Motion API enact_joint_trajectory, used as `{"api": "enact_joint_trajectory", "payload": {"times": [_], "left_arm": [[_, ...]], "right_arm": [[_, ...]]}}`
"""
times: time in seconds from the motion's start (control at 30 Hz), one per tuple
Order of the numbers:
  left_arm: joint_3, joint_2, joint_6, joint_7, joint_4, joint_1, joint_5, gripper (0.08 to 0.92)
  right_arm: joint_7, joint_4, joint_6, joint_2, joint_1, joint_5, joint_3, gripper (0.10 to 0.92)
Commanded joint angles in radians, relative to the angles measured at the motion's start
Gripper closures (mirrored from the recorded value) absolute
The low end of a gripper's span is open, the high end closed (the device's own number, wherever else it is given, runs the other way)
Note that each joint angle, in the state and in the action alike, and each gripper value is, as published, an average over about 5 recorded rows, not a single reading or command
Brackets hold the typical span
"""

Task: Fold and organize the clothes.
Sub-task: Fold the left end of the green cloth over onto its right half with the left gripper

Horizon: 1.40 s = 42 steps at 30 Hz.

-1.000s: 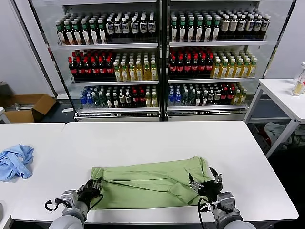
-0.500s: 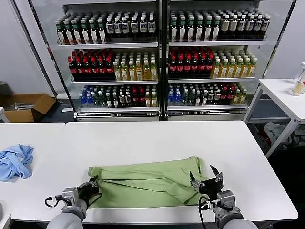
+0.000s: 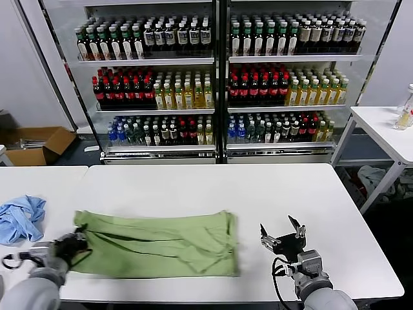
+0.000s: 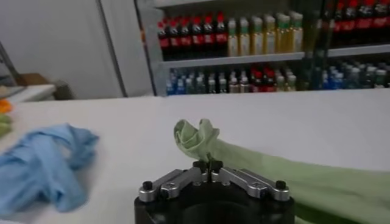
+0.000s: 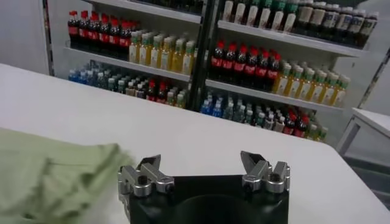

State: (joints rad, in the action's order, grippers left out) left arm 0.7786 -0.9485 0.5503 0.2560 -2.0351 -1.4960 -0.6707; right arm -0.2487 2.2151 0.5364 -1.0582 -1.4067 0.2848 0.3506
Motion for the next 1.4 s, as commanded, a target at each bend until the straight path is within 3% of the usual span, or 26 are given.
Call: {"api": "enact_joint_trajectory", "payload": {"times": [0.03, 0.27, 0.57, 1.03, 1.4], "left_arm": [[0.122, 0.047, 0.031, 0.013, -0.104, -0.031, -0.204, 0.908], [-0.158, -0.056, 0.028, 0.046, -0.271, -0.003, -0.385, 0.908], [-0.392, -0.194, 0.025, 0.022, -0.219, 0.097, -0.366, 0.908], [-0.513, -0.283, 0.001, 0.089, -0.08, 0.255, -0.344, 0.908], [-0.565, -0.343, -0.008, 0.113, -0.03, 0.302, -0.327, 0.908]], "right_arm": [[-0.001, -0.003, -0.001, 0.002, 0.007, 0.001, 0.011, 0.203], [-0.002, 0.002, 0.0, 0.003, -0.014, 0.0, 0.03, 0.203], [-0.007, 0.0, 0.004, -0.005, -0.025, -0.007, 0.04, 0.203], [-0.012, 0.002, 0.008, -0.012, -0.045, -0.013, 0.064, 0.203], [-0.012, -0.004, 0.009, -0.008, -0.044, -0.013, 0.068, 0.203]]}}
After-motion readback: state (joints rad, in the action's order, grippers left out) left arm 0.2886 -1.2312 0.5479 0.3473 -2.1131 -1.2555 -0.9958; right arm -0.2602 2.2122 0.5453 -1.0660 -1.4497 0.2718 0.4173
